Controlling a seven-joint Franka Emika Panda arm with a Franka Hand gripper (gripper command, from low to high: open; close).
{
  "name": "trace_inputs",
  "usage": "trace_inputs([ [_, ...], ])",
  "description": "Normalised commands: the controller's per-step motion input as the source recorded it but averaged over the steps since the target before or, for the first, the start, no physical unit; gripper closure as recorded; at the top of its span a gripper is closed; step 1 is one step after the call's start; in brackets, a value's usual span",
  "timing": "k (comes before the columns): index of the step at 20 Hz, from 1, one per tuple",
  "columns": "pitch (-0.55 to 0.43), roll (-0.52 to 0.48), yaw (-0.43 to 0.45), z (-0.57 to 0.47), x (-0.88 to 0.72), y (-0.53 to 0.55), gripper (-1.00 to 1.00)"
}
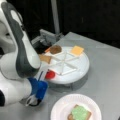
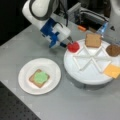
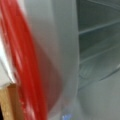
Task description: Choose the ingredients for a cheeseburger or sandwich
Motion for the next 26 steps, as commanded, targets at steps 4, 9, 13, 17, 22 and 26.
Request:
trace_inputs([
  [4, -0.247, 0.081, -0.241, 0.11, -0.12, 0.07, -1.0],
  [9, -0.272, 0.019, -0.214, 0.08, -0.21, 0.18, -1.0],
  [13, -0.233, -0.009, -0.186, 0.03, -0.23, 0.32, -1.0],
  [17, -0.227, -0.037, -0.199, 0.01, -0.21, 0.35, -1.0],
  [22, -0.224, -0.071, -0.19, 0.06, -0.16, 0.27, -1.0],
  [26, -0.219, -0.095, -0.18, 0.11, -0.12, 0.24, -1.0],
])
